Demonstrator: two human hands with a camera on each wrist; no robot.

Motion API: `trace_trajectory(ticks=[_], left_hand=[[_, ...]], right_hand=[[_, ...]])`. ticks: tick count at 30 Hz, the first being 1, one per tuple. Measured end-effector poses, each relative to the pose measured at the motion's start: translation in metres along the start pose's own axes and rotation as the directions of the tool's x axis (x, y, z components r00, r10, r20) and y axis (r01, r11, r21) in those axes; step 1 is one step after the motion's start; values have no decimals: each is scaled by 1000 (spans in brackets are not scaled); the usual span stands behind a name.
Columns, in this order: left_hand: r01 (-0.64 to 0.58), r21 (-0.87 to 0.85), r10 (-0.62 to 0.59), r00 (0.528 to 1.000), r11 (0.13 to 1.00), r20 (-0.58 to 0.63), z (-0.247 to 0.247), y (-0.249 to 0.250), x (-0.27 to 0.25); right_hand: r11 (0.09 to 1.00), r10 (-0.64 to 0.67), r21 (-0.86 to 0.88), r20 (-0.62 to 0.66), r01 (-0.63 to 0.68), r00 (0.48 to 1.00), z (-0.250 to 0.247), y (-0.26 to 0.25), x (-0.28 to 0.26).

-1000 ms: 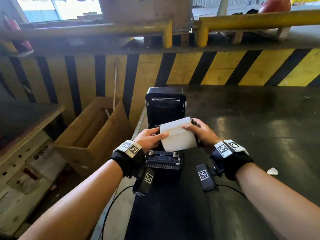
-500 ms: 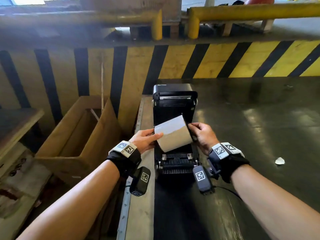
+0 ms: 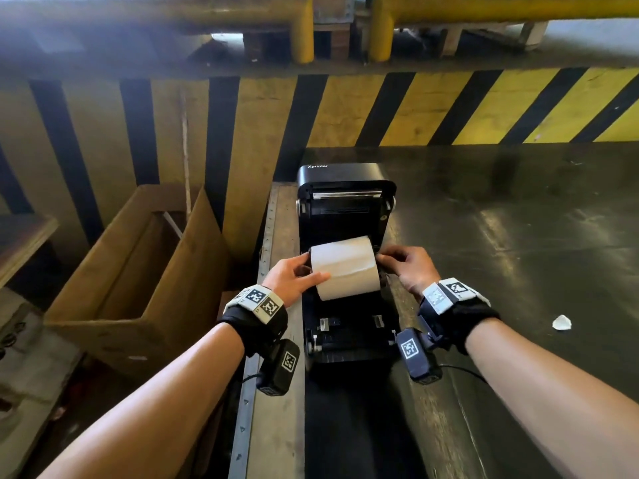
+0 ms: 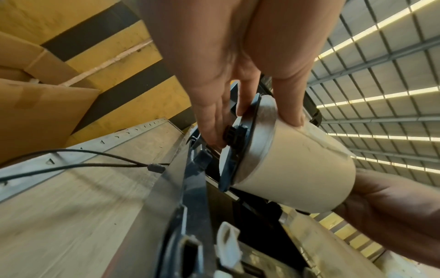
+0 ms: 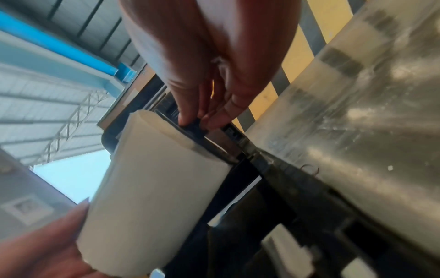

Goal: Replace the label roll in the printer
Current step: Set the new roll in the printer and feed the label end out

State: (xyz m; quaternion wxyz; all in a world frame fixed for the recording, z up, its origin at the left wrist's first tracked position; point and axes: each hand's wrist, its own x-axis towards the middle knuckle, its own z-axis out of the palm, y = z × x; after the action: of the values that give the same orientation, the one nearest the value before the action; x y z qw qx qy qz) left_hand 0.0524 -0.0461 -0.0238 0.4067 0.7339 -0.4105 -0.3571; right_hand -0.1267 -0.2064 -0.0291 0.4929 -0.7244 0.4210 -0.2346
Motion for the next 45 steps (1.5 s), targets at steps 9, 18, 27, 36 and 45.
trace_trajectory(ticks=[9,18,27,36,45], left_hand=[[67,113,-58,995,991,-82,9,-4,0],[58,253,-16,986,966,-165,19,-9,2],[57,378,11,985,924,-173,30,1,-4],[18,451,45,991,892,-129,31,1,-7],[54,476,48,979,878,-200,38,-7,-1]], right_hand=[[956,-76,-276,87,98,993,0,19,10],[951,-139,-262,119,166,983,2,33,14],[903,-171,-379,115,202,979,1,39,10],[885,-189,-421,67,199,980,9,40,8],[878,94,-478,199,13,975,4,22,-12]])
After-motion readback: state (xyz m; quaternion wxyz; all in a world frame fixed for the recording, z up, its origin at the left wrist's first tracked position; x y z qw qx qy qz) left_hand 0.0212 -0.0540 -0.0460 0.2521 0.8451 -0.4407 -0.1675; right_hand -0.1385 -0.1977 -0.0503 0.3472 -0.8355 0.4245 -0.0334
